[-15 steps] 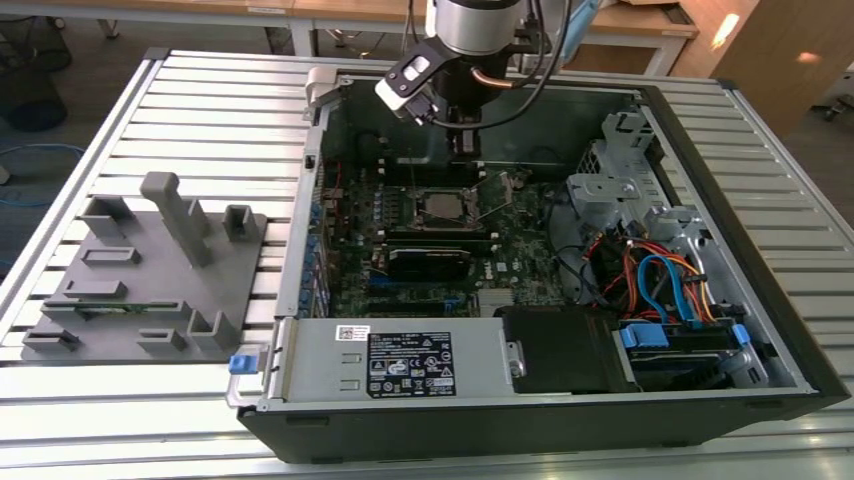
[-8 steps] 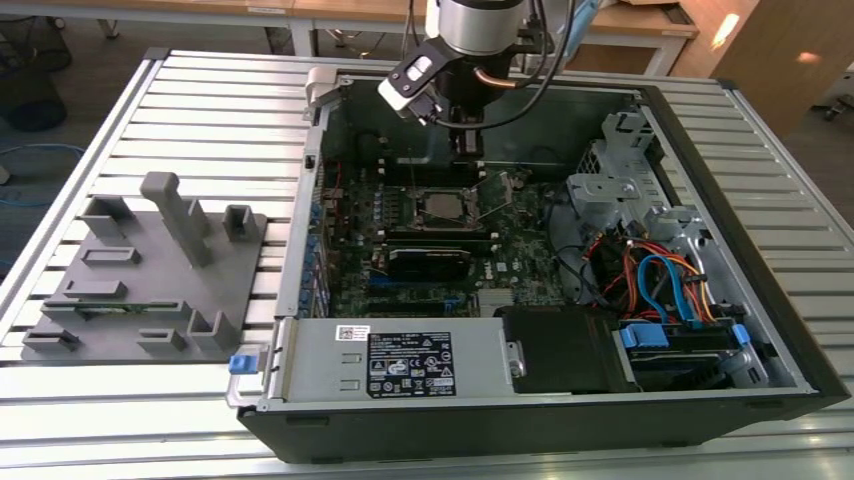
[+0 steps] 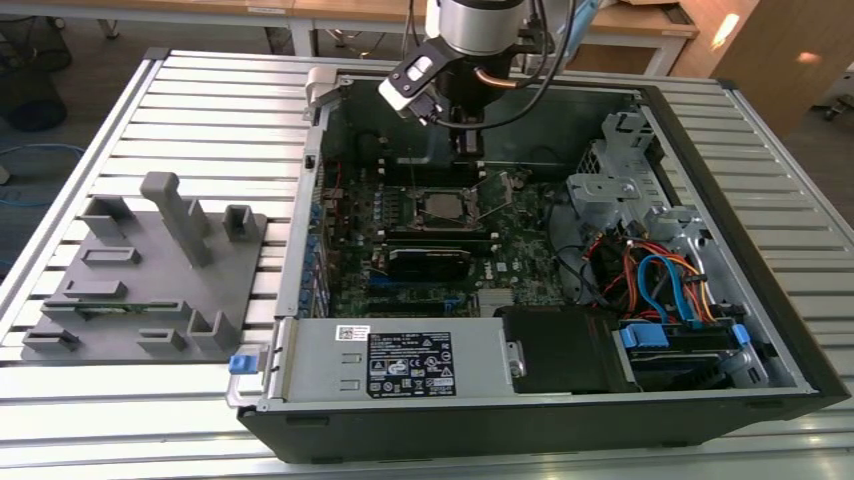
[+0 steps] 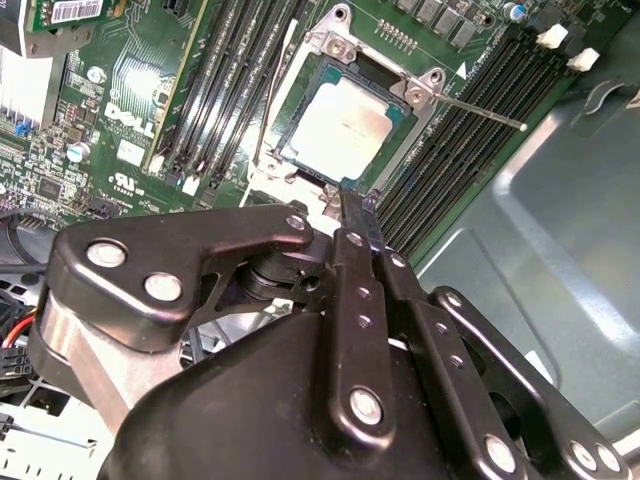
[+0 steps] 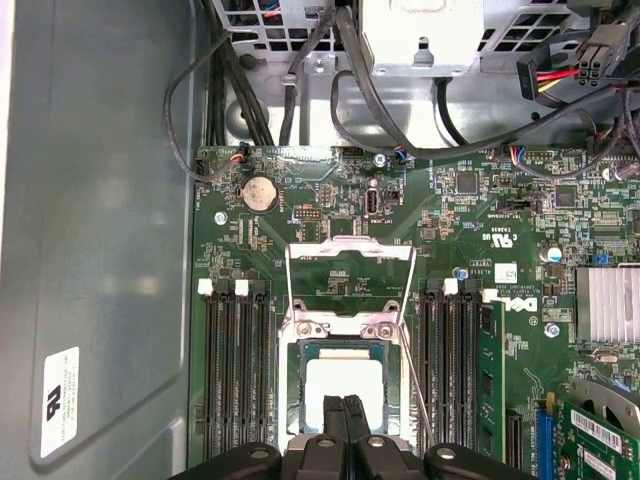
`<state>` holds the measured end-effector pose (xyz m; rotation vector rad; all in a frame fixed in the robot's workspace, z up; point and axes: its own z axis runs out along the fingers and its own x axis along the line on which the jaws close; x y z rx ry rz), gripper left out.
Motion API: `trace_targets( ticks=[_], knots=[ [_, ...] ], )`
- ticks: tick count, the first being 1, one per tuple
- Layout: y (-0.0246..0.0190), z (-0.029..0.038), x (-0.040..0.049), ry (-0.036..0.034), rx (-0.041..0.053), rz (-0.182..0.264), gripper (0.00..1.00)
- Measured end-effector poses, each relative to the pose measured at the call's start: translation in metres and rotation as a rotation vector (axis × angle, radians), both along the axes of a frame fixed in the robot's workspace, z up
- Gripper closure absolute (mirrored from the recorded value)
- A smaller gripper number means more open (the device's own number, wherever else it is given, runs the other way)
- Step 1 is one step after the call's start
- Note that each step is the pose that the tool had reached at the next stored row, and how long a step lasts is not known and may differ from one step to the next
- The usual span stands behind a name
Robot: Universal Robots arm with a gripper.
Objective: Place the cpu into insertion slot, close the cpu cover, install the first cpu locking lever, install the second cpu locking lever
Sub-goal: 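Close the cpu cover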
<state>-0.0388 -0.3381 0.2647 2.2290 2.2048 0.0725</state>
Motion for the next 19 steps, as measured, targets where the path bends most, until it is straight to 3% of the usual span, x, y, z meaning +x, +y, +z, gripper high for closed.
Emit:
trace_targets(
  ticks=[14, 19],
  knots=[
    [0.0, 0.0, 0.0062, 0.0015, 0.0, 0.0, 0.9],
    [0.0, 0.0, 0.0107, 0.0216, 0.0001, 0.0, 0.9]
  ],
)
